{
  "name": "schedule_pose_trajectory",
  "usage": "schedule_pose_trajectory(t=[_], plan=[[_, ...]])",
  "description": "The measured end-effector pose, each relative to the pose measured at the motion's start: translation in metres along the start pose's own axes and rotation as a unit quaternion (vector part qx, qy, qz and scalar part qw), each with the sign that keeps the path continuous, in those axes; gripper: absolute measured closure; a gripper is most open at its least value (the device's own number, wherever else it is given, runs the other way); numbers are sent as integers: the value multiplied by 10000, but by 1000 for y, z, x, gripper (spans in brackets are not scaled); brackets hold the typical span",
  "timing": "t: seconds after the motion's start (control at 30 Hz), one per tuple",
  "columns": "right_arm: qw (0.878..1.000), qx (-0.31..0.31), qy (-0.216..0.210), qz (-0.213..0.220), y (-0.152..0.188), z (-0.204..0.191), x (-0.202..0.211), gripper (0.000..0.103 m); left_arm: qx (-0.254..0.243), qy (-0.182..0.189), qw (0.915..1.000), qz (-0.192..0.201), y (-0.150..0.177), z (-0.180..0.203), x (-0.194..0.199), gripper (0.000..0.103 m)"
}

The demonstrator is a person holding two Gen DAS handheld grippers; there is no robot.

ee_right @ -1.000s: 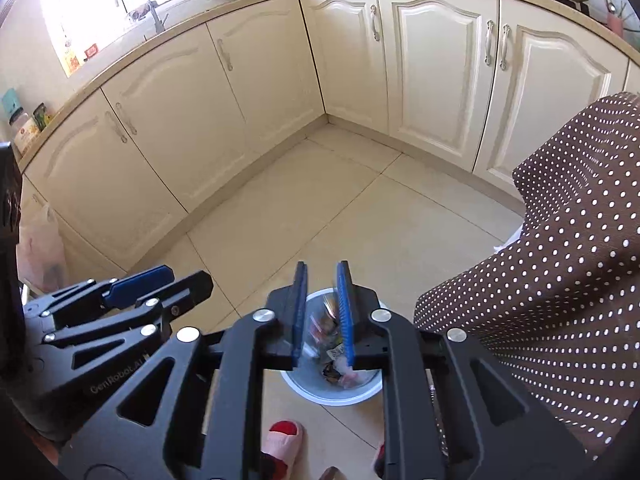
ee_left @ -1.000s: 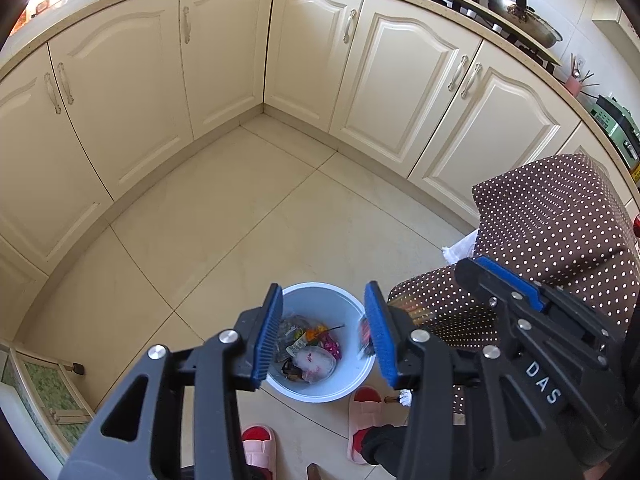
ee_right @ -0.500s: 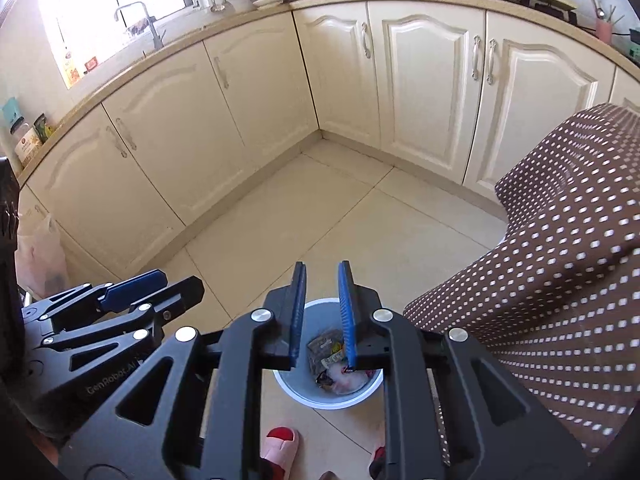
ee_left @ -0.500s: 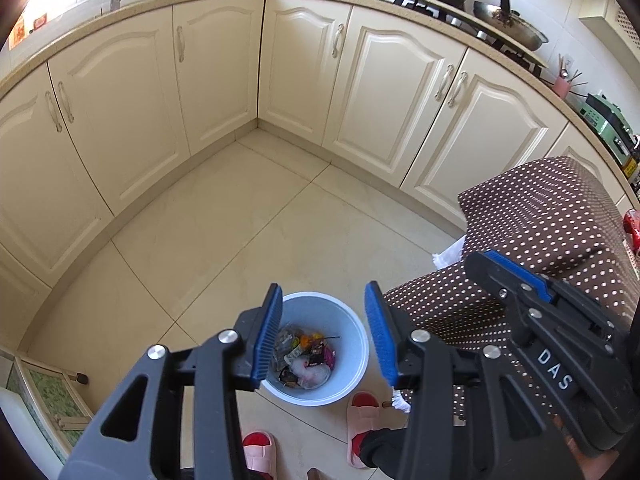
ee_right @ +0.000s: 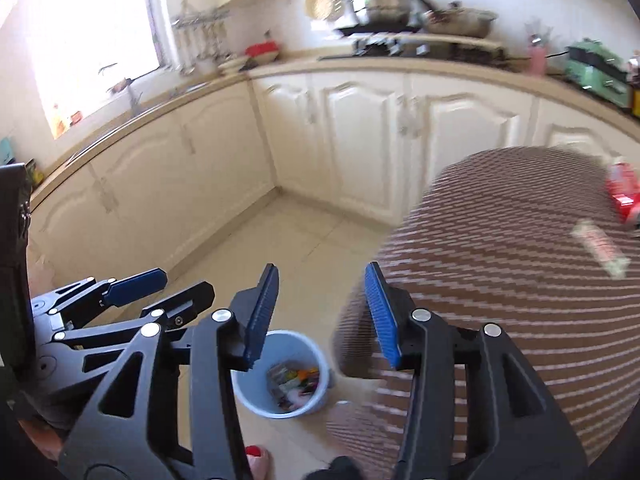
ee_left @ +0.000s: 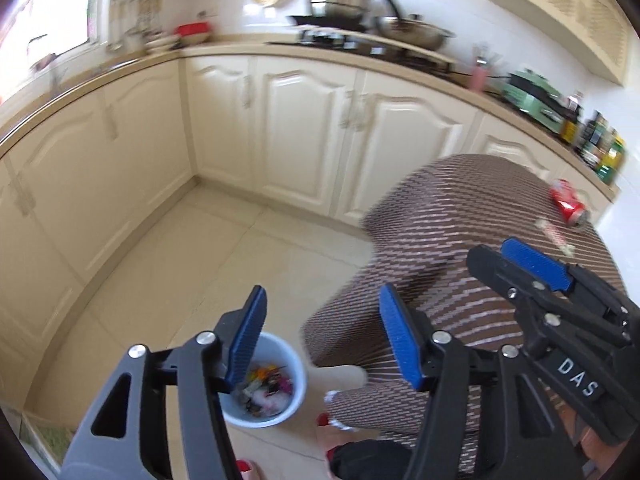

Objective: Collect trash
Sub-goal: 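Return both tools to the table toward the red-white wrapper and red can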

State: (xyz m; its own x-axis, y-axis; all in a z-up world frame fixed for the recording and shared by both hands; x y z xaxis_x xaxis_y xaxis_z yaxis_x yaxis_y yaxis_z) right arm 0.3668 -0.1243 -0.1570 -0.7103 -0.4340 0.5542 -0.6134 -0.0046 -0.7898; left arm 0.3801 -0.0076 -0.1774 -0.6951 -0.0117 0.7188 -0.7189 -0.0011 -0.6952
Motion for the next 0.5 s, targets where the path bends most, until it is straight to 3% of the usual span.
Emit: schedule_pose_trajectory(t=[0.3,0.5], plan=[[9943,-302,911,473,-9,134,106,53,-792,632,9948,32,-22,169,18,40],[9861,-736,1361,614,3,221,153,51,-1173,964,9881,-255,-22,272,5,37]])
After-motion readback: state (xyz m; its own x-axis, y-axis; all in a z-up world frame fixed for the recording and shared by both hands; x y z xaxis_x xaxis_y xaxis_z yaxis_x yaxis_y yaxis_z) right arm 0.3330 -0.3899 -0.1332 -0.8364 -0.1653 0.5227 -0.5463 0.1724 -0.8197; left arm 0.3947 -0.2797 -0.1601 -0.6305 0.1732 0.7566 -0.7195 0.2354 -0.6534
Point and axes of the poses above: each gripper's, at about its wrist camera, not at the fingertips, and x roughly against the way its jaws point, z to its right, y to its underside, the point moved 10 cm from there along -x, roughly the way its jaws point, and after that the axes turned 11 degrees about -y, right-handed, at the moved point
